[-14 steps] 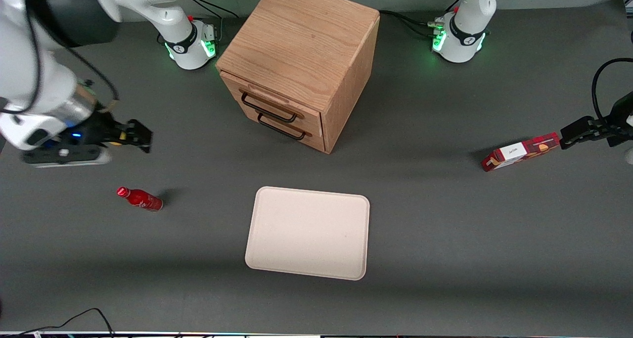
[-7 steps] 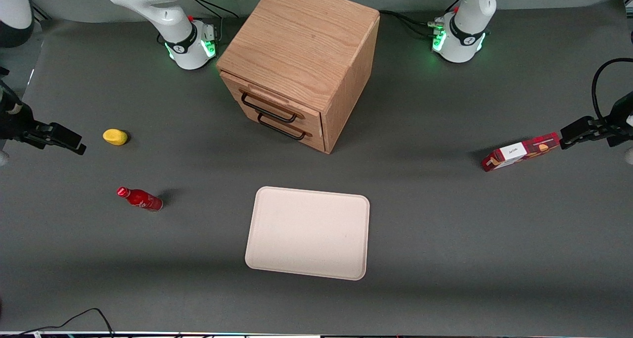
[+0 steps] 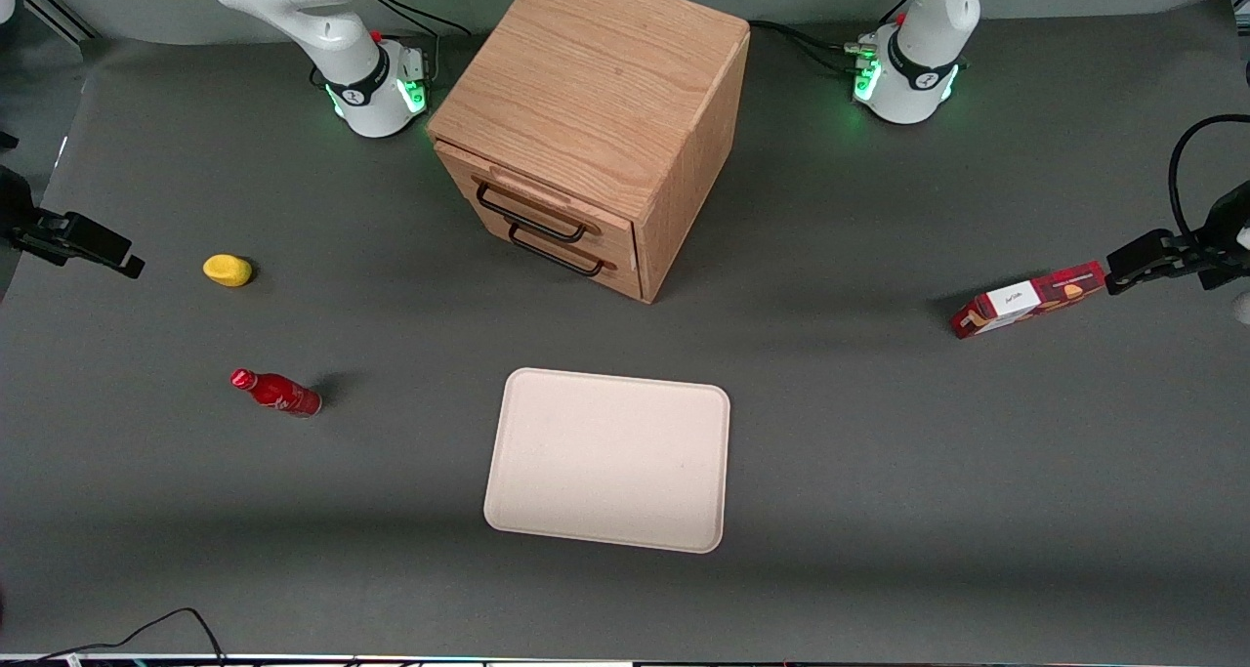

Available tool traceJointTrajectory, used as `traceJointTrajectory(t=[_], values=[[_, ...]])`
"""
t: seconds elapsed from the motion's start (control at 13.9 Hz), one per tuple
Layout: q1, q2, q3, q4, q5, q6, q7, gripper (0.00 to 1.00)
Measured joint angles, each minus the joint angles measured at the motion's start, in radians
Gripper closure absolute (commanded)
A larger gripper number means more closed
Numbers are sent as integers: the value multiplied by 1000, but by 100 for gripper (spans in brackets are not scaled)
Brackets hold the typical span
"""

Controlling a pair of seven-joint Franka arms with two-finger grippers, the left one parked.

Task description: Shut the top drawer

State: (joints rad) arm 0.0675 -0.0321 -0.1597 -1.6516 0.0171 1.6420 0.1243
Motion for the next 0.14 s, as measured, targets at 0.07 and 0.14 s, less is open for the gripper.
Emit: traceJointTrajectory(t=[0.07,0.14], values=[[0,0,0,-4,0,0,-1,0],[0,0,0,-8,0,1,-5,0]])
